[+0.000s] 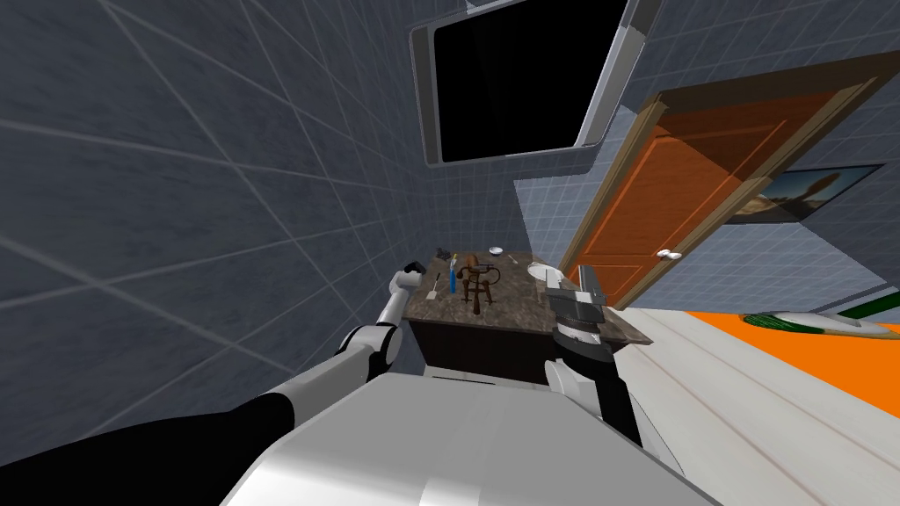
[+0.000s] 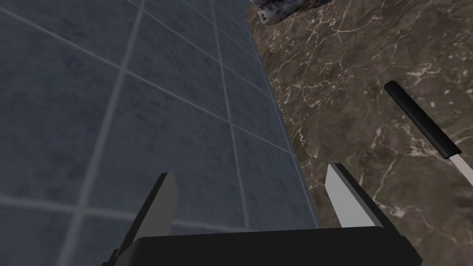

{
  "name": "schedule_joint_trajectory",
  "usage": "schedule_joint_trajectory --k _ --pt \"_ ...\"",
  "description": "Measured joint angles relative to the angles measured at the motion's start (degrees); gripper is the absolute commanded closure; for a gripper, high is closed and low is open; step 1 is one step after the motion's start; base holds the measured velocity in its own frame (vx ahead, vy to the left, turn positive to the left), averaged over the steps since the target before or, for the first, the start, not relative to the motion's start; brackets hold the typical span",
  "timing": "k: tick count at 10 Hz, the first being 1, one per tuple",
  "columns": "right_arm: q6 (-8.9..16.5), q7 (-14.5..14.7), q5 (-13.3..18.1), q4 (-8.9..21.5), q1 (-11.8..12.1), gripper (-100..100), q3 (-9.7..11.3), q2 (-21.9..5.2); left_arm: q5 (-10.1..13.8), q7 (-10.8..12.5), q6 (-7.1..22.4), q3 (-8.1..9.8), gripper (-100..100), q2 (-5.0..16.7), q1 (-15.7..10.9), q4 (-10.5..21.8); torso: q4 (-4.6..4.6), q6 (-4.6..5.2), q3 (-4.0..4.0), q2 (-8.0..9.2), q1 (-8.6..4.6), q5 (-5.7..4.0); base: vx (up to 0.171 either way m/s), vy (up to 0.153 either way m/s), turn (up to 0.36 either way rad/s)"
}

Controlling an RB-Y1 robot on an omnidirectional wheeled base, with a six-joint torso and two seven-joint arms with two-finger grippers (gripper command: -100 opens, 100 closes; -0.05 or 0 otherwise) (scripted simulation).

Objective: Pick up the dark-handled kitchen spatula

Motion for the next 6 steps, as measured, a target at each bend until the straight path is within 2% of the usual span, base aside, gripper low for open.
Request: schedule_joint_trajectory --k 4,5,6 --pt "0.00 0.00 0.00 0.00 0.00 0 0.00 0.00 0.01 5.79 5.58 1.45 -100 -0.87 -5.61 6.89 0.00 0.00 0.00 0.00 -0.02 0.00 0.013 0.003 -0.012" --pt "0.00 0.00 0.00 0.00 0.00 0 0.00 0.00 -0.12 7.25 6.47 1.77 -100 -0.88 -7.14 9.79 -0.01 -0.01 -0.01 0.00 -0.01 0.00 0.016 0.002 -0.016" --pt "0.00 0.00 0.00 0.00 0.00 0 0.00 0.00 0.13 8.65 8.38 2.17 -100 -1.18 -8.15 10.73 -0.01 -0.01 0.00 -0.01 -0.01 0.00 0.014 0.001 -0.010"
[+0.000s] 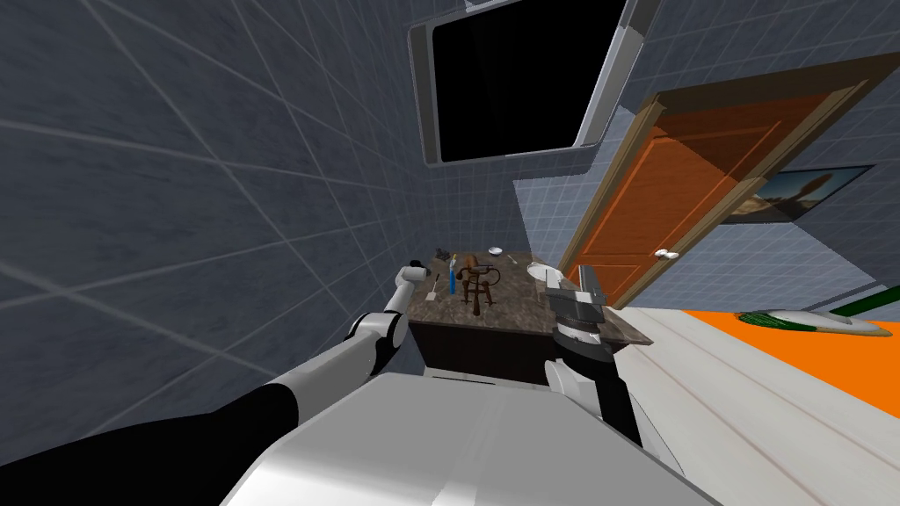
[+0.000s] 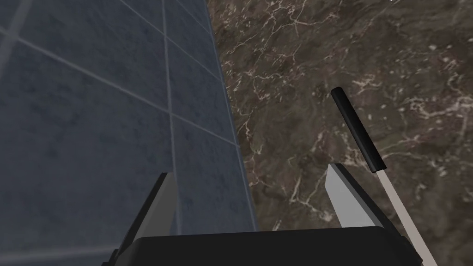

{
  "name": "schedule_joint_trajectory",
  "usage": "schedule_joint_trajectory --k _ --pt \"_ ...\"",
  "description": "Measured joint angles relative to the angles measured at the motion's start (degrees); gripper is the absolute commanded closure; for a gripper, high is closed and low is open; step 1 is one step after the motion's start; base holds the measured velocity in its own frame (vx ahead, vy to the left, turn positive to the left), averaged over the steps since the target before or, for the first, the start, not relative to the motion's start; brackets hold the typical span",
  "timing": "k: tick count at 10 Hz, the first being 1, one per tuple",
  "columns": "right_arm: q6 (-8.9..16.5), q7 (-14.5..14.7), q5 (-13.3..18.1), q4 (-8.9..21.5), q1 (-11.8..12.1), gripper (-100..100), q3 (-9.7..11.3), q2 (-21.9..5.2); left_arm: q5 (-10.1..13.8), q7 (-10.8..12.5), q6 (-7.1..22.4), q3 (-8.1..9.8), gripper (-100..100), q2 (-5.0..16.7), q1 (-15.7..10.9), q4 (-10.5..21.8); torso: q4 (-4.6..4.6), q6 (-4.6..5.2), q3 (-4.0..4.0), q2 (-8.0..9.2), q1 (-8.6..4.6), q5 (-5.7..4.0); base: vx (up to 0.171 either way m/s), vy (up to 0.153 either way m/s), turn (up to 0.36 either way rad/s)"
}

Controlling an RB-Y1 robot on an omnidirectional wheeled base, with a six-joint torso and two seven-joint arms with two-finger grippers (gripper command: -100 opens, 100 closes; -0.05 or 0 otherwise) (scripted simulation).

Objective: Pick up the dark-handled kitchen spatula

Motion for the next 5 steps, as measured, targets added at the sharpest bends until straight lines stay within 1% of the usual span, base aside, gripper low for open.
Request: schedule_joint_trajectory --k 1,2,3,4,5 --pt "0.00 0.00 0.00 0.00 0.00 0 0.00 0.00 0.09 1.22 1.46 0.26 -100 -0.05 -0.88 1.69 -0.01 -0.01 0.00 0.01 0.01 0.01 0.005 0.001 0.001" --pt "0.00 0.00 0.00 0.00 0.00 0 0.00 0.00 -0.29 2.09 1.86 0.31 -100 -0.31 -1.19 2.88 0.00 -0.01 0.01 0.03 0.01 0.01 0.012 0.002 -0.016" --pt "0.00 0.00 0.00 0.00 0.00 0 0.00 0.00 -0.51 3.65 3.35 0.65 -100 -0.70 -2.24 3.97 0.01 0.00 0.01 0.02 0.00 0.00 0.013 0.002 -0.014" --pt "0.00 0.00 0.00 0.00 0.00 0 0.00 0.00 -0.23 4.52 4.73 0.87 -100 -0.81 -2.37 4.44 0.00 -0.02 0.01 0.03 0.01 0.01 0.006 0.000 0.004" --pt "0.00 0.00 0.00 0.00 0.00 0 0.00 0.00 -0.12 4.81 4.81 0.99 -100 -0.62 -2.96 5.86 0.00 -0.01 0.02 0.04 0.01 0.01 0.014 -0.001 -0.016"
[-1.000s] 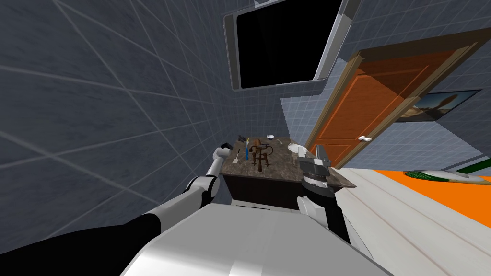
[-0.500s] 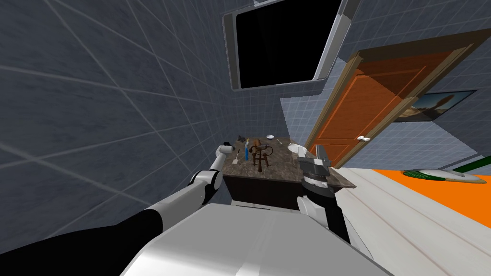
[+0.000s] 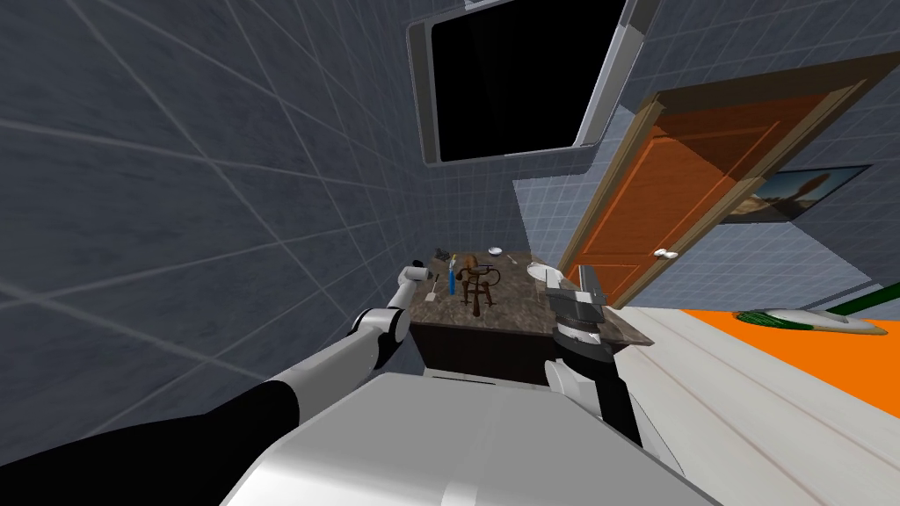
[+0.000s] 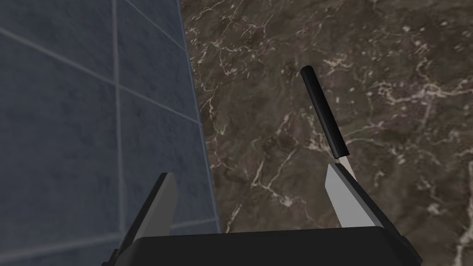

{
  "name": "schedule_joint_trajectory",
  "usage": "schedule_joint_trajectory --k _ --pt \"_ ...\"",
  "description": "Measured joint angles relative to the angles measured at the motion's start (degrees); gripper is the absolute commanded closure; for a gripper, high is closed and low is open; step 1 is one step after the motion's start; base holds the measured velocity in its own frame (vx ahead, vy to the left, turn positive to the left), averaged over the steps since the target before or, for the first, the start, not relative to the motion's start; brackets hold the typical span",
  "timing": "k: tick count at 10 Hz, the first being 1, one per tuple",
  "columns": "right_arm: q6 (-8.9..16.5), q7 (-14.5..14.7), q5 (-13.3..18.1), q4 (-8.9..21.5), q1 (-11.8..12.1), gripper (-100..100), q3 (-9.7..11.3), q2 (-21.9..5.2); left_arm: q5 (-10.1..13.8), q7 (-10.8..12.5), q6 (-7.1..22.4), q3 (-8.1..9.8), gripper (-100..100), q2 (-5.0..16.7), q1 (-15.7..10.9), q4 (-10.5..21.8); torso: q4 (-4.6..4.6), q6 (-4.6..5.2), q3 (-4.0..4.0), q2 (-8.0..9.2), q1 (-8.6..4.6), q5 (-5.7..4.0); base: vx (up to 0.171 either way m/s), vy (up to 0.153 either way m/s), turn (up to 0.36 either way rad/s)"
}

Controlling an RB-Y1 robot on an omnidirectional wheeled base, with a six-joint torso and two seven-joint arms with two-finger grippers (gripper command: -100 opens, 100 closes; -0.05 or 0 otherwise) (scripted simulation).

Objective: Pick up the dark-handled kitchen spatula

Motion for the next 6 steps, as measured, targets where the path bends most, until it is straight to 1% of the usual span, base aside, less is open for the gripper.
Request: schedule_joint_trajectory --k 1,2,3,4,5,6 --pt "0.00 0.00 0.00 0.00 0.00 0 0.00 0.00 0.03 1.21 1.37 0.37 -100 -0.18 -0.92 0.58 0.00 0.01 0.00 -0.02 -0.02 -0.01 0.015 0.001 -0.011" --pt "0.00 0.00 0.00 0.00 0.00 0 0.00 0.00 -0.01 2.32 2.24 0.60 -100 -0.20 -1.90 2.04 -0.01 0.00 -0.01 -0.02 -0.01 0.00 0.007 0.000 0.000" --pt "0.00 0.00 0.00 0.00 0.00 0 0.00 0.00 0.05 2.69 2.41 0.70 -100 -0.12 -2.25 3.19 0.00 0.00 0.00 0.00 0.00 0.00 0.012 0.002 -0.012" --pt "0.00 0.00 0.00 0.00 0.00 0 0.00 0.00 0.01 3.96 3.52 1.06 -100 -0.22 -3.40 4.55 0.00 0.01 0.00 -0.01 -0.01 0.00 0.015 0.001 -0.015" --pt "0.00 0.00 0.00 0.00 0.00 0 0.00 0.00 -0.22 5.24 4.16 1.22 -100 -0.33 -4.35 6.58 -0.01 0.00 -0.01 -0.02 -0.01 0.00 0.019 0.000 -0.019" --pt "0.00 0.00 0.00 0.00 0.00 0 0.00 0.00 0.06 6.46 5.62 1.69 -100 -0.21 -5.32 7.94 0.00 0.00 -0.02 -0.04 -0.01 0.00 0.019 0.002 -0.007"
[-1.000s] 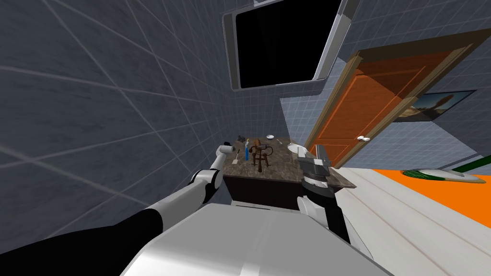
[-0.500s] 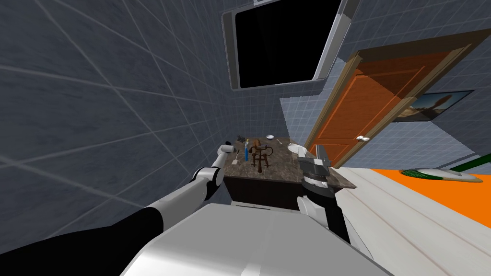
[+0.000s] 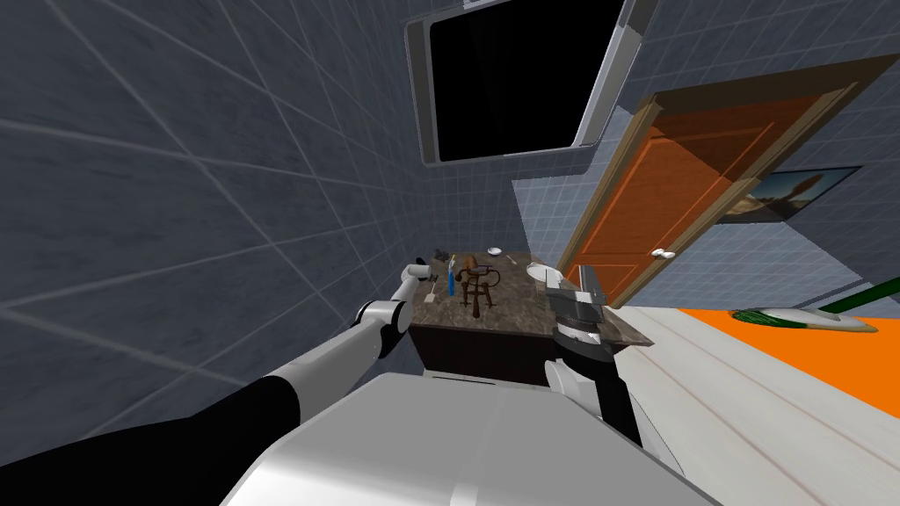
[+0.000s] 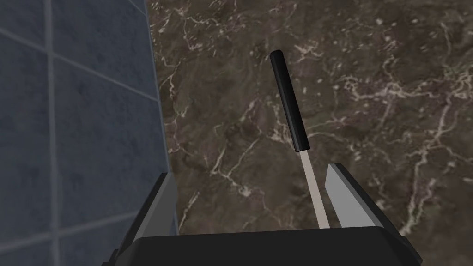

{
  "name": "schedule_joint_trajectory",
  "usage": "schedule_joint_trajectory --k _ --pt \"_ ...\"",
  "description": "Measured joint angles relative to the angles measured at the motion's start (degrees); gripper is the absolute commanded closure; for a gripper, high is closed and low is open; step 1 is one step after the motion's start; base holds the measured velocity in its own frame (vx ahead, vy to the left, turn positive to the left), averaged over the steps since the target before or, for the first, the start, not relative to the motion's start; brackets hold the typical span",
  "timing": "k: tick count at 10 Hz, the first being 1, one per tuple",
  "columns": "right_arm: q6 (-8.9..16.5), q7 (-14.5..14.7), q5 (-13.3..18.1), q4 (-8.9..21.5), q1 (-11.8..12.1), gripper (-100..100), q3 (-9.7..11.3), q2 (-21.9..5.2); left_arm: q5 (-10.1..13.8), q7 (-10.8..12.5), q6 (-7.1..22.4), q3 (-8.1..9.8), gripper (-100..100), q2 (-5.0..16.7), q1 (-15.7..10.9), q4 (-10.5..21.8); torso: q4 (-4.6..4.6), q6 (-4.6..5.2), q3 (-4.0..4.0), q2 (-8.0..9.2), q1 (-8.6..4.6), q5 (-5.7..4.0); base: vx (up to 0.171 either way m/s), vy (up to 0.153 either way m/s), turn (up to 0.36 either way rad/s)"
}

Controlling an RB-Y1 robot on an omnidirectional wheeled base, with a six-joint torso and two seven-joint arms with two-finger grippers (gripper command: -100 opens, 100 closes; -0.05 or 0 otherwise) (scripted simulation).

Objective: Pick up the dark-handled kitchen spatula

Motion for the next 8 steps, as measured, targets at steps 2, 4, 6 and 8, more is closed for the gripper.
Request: schedule_joint_trajectory --k 2,4,6,8 --pt "0.00 0.00 0.00 0.00 0.00 0 0.00 0.00 0.08 1.14 1.88 0.29 -100 -0.06 -0.67 1.46 0.00 -0.01 0.01 0.03 0.01 0.01 0.011 0.001 -0.005" --pt "0.00 0.00 0.00 0.00 0.00 0 0.00 0.00 0.04 3.41 2.59 0.83 -100 0.19 -2.96 5.64 0.00 -0.01 0.00 0.01 0.01 0.01 0.018 0.003 -0.013" --pt "0.00 0.00 0.00 0.00 0.00 0 0.00 0.00 -0.09 5.75 5.08 1.26 -100 -0.09 -4.07 7.86 0.00 -0.01 0.00 0.01 0.01 0.00 0.017 -0.002 -0.014" --pt "0.00 0.00 0.00 0.00 0.00 0 0.00 0.00 0.16 8.44 6.39 2.13 -100 0.69 -7.14 13.88 -0.01 0.00 -0.02 -0.03 -0.02 -0.01 0.025 -0.005 -0.019"
